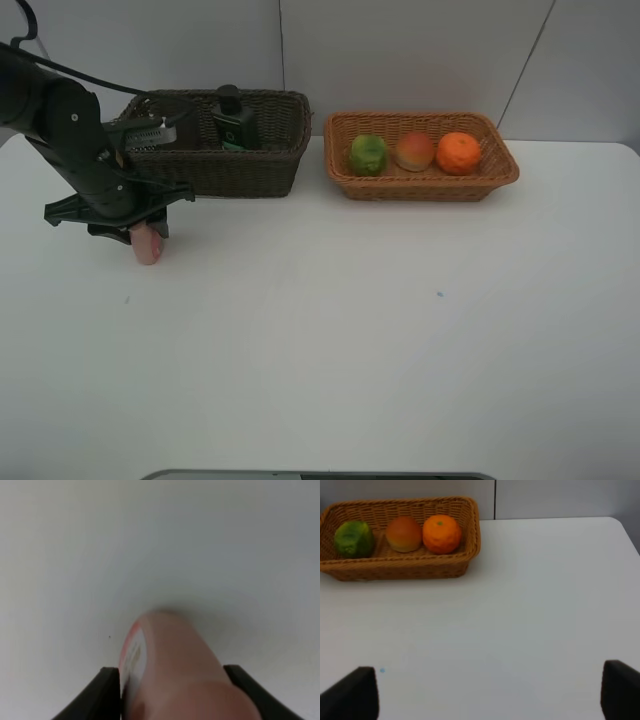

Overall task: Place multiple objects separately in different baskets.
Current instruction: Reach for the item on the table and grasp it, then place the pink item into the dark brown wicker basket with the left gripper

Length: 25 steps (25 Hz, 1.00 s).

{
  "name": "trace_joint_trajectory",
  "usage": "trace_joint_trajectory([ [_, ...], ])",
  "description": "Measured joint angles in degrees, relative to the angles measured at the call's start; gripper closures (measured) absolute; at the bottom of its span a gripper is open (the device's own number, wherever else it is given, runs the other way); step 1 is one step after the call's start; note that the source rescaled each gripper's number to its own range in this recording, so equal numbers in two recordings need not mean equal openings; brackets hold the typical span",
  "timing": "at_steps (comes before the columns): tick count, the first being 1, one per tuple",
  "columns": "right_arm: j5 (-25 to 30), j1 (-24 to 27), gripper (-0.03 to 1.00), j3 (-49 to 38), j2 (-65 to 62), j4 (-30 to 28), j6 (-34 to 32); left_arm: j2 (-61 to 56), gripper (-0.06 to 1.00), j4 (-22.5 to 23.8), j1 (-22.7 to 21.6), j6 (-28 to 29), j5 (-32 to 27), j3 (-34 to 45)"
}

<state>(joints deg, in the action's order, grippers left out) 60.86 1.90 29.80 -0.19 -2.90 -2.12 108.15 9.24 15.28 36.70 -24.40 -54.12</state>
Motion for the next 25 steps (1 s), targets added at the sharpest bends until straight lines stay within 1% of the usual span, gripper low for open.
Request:
trace_joint_trajectory([
  [13, 0.0, 0.0, 0.09, 0.0, 0.0, 0.0, 0.0, -0.06, 0.42, 0.0, 0.0, 0.0, 0.04, -0.04],
  [16, 0.0, 0.0, 0.09, 0.0, 0.0, 0.0, 0.0, -0.73, 0.43, -0.04, 0.0, 0.0, -1.02, -0.04],
  [18, 0.0, 0.0, 0.09, 0.0, 0.0, 0.0, 0.0, -1.88, 0.45, -0.04, 0.0, 0.0, -2.18, -0.04],
  [20, 0.0, 0.0, 0.09, 0.0, 0.0, 0.0, 0.0, -3.87, 0.5, -0.04, 0.0, -0.26, -2.69, -0.04],
  [25, 0.0, 0.0, 0.09, 0.0, 0.0, 0.0, 0.0, -9.83, 0.51, -0.04, 0.0, -2.09, -4.17, -0.04],
])
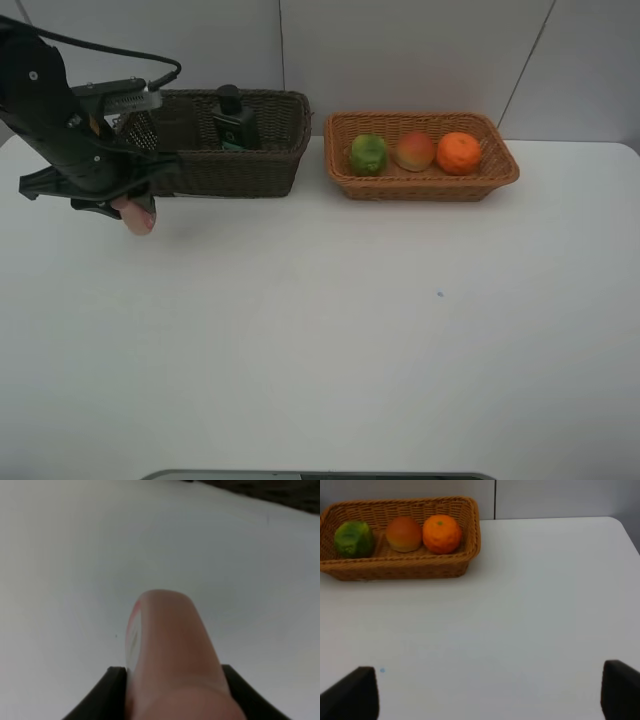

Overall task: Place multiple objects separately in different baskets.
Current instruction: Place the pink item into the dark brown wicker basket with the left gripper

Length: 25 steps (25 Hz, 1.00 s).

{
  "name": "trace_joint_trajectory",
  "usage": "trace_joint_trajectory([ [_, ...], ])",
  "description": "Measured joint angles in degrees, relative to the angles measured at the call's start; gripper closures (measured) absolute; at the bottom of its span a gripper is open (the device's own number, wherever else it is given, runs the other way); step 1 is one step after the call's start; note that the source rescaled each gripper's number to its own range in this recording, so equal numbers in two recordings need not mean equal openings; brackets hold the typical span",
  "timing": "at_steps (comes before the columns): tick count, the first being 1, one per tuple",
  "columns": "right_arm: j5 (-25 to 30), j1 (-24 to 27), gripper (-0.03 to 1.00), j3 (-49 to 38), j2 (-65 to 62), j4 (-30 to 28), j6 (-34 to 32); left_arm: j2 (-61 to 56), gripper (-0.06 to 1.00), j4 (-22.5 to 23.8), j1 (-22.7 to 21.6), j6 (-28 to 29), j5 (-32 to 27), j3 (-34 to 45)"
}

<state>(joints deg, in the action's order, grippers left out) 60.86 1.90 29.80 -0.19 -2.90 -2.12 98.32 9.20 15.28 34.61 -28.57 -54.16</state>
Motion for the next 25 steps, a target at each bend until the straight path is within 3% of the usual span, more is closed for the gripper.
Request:
trace_joint_trajectory([
  [6, 0.0, 0.0, 0.09, 0.0, 0.0, 0.0, 0.0, -5.76, 0.51, 0.0, 0.0, -4.91, -2.77, -1.27],
  [12, 0.0, 0.0, 0.09, 0.0, 0.0, 0.0, 0.0, -6.92, 0.51, -0.27, 0.0, -9.93, -8.89, -10.64],
  [19, 0.0, 0.0, 0.09, 0.0, 0.0, 0.0, 0.0, -4.18, 0.51, -0.26, 0.0, -14.59, -9.16, -21.37],
  [25, 0.0, 0.0, 0.09, 0.0, 0.0, 0.0, 0.0, 2.54, 0.51, -0.26, 0.0, -15.73, -9.48, -24.99],
])
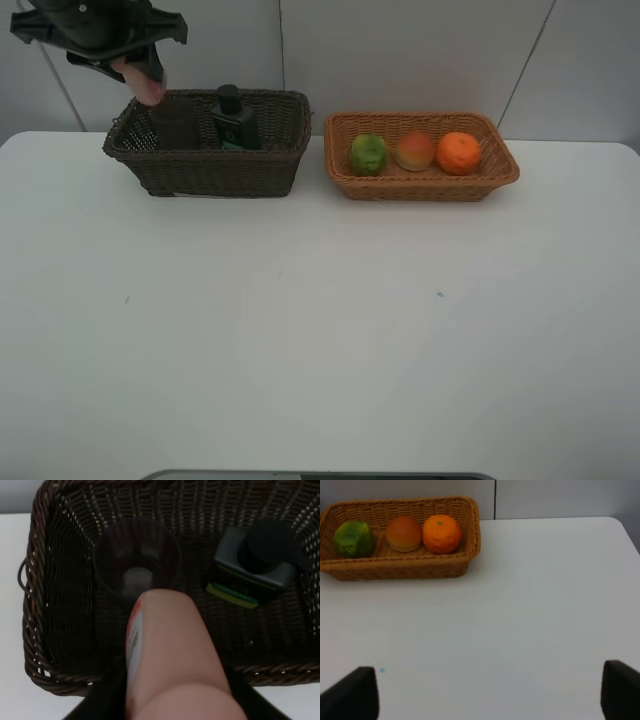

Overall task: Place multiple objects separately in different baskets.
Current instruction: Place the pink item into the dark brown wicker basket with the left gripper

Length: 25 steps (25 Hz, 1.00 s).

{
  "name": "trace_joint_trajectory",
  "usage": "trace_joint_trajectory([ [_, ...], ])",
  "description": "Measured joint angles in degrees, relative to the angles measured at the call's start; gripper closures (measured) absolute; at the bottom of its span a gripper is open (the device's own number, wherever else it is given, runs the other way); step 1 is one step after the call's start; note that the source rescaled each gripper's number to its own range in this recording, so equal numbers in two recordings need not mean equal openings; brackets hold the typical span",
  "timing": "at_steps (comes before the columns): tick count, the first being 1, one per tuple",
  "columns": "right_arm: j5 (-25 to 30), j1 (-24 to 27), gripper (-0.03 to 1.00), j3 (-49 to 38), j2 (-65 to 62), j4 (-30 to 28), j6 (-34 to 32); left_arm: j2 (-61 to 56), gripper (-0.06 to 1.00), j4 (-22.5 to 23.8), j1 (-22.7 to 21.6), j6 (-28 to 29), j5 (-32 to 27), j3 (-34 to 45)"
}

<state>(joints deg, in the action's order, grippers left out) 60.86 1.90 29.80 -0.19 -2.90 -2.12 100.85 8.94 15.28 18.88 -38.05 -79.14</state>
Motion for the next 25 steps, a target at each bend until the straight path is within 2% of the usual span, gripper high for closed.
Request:
trace_joint_trajectory([
  [6, 0.0, 0.0, 0.09, 0.0, 0.0, 0.0, 0.0, 5.46, 0.51, -0.23, 0.0, -0.7, 0.16, -0.1],
  [11, 0.0, 0.0, 0.09, 0.0, 0.0, 0.0, 0.0, 8.31, 0.51, -2.2, 0.0, -7.41, 1.85, -0.31],
  [14, 0.0, 0.0, 0.09, 0.0, 0.0, 0.0, 0.0, 9.14, 0.51, -3.36, 0.0, -9.33, 4.32, -0.37],
  [21, 0.0, 0.0, 0.09, 0.0, 0.0, 0.0, 0.0, 10.2, 0.51, -3.75, 0.0, -10.19, 8.98, -0.37],
  [25, 0.0, 0.0, 0.09, 0.0, 0.0, 0.0, 0.0, 11.7, 0.51, -4.27, 0.0, -10.19, 9.43, -0.37],
])
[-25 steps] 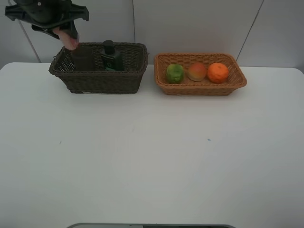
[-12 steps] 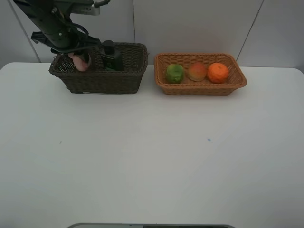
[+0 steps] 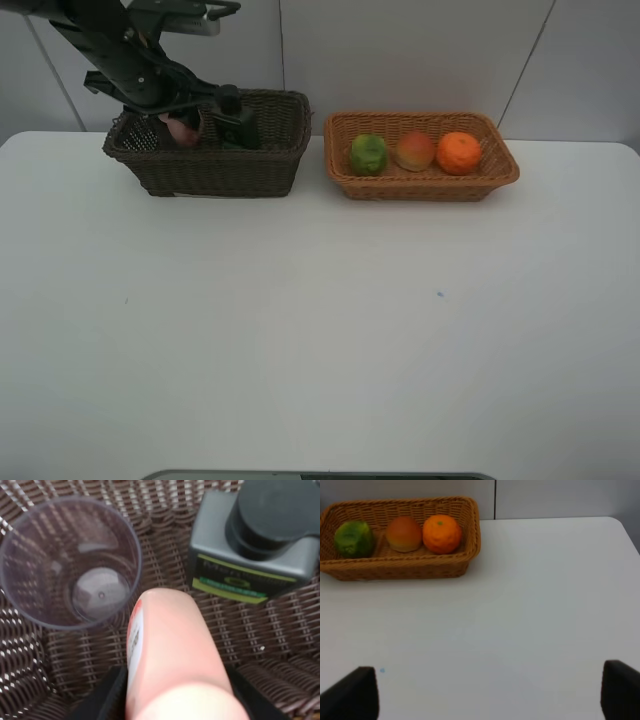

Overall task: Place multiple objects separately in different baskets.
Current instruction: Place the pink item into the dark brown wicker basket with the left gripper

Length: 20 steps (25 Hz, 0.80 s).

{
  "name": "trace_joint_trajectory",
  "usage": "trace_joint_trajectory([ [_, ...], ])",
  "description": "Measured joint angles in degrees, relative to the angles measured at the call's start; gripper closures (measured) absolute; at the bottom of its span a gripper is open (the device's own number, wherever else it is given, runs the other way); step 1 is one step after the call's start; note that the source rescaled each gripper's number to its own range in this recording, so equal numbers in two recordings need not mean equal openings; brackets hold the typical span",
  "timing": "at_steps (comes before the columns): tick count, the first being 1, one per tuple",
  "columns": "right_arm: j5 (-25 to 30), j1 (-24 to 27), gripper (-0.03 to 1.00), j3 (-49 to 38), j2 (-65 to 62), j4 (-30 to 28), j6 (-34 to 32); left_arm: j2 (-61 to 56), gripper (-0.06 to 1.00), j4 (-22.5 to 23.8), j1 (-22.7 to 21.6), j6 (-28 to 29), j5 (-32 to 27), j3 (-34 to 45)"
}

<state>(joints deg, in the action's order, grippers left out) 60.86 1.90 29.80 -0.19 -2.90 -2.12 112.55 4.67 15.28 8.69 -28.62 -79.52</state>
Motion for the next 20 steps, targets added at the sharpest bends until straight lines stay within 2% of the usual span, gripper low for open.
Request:
trace_joint_trajectory([
  [12, 0.0, 0.0, 0.09, 0.0, 0.0, 0.0, 0.0, 1.11, 0.5, -1.82, 0.0, -0.17, 0.52, 0.0],
  [13, 0.0, 0.0, 0.09, 0.0, 0.0, 0.0, 0.0, 1.11, 0.46, -1.82, 0.0, -0.17, 0.52, 0.0],
  [15, 0.0, 0.0, 0.09, 0.0, 0.0, 0.0, 0.0, 1.11, 0.23, -1.82, 0.0, -0.23, 0.52, 0.0],
  [17, 0.0, 0.0, 0.09, 0.0, 0.0, 0.0, 0.0, 1.0, 0.05, -1.82, 0.0, -0.23, 0.58, 0.0],
  [20, 0.0, 0.0, 0.09, 0.0, 0.0, 0.0, 0.0, 0.57, -0.03, -1.82, 0.0, -0.23, 0.58, 0.0],
])
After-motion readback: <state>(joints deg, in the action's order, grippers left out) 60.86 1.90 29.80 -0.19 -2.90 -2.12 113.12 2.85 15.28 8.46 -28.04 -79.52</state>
